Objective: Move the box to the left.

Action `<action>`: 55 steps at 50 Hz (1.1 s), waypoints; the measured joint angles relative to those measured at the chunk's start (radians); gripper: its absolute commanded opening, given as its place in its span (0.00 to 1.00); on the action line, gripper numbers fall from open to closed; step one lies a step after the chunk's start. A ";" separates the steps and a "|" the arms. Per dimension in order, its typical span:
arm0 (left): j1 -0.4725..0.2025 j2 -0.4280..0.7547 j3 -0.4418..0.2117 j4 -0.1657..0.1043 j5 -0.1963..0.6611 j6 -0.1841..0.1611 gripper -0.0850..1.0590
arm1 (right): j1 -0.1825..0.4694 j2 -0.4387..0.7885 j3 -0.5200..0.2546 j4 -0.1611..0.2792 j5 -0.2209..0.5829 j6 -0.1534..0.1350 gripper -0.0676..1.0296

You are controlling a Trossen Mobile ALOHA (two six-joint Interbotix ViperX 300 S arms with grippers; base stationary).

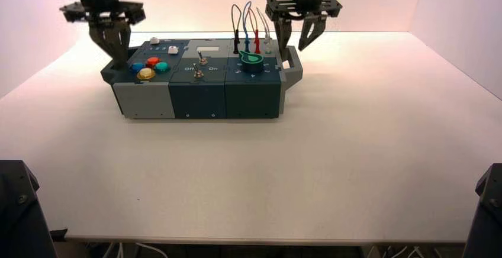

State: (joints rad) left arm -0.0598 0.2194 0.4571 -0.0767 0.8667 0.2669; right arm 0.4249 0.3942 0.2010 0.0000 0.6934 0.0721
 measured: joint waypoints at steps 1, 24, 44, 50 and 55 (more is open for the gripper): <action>-0.002 -0.005 -0.003 0.000 0.005 0.000 0.05 | 0.002 -0.005 0.000 -0.002 0.003 0.000 0.68; -0.014 -0.114 -0.043 -0.002 0.084 0.000 0.05 | 0.020 -0.129 0.063 -0.015 0.063 0.000 0.68; -0.166 -0.161 0.014 -0.009 0.044 -0.002 0.05 | 0.075 -0.311 0.213 0.034 0.075 -0.075 0.56; -0.176 -0.161 0.035 -0.011 0.011 0.000 0.05 | 0.080 -0.359 0.225 0.043 0.114 -0.091 0.56; -0.173 -0.161 0.043 -0.012 -0.005 0.000 0.05 | 0.080 -0.399 0.232 0.044 0.150 -0.107 0.56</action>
State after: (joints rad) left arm -0.2332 0.0583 0.5001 -0.0890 0.8621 0.2669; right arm 0.5047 -0.0046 0.4326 0.0445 0.8437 -0.0353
